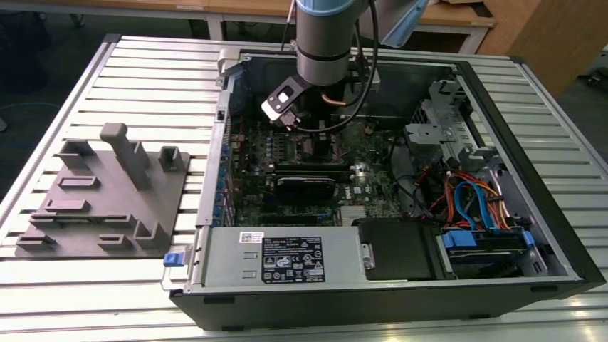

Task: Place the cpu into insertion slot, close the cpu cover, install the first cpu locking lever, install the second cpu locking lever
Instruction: 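Place the cpu into insertion slot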

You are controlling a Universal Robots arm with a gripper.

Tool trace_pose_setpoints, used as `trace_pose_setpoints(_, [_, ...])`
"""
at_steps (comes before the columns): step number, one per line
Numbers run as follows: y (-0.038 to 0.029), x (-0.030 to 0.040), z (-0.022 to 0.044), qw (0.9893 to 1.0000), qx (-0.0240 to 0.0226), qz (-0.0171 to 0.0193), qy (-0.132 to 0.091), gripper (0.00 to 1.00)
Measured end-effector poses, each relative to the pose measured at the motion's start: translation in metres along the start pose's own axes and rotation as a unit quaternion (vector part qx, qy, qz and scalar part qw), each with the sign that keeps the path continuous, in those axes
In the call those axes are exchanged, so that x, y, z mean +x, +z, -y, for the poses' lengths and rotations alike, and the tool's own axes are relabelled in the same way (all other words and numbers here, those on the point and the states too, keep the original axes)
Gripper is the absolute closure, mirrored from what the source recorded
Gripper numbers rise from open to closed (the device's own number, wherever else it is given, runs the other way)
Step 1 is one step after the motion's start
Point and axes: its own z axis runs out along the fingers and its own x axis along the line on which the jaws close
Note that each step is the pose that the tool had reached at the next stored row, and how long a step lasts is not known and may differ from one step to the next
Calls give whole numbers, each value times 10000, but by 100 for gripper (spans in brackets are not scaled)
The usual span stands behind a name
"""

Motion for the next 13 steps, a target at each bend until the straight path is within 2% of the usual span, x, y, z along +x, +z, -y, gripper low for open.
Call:
trace_pose_setpoints(12, [9, 3, -1, 10000, -5, -8, 1, 45])
trace_pose_setpoints(13, [8, 2, 0, 10000, -3, -6, 1, 38])
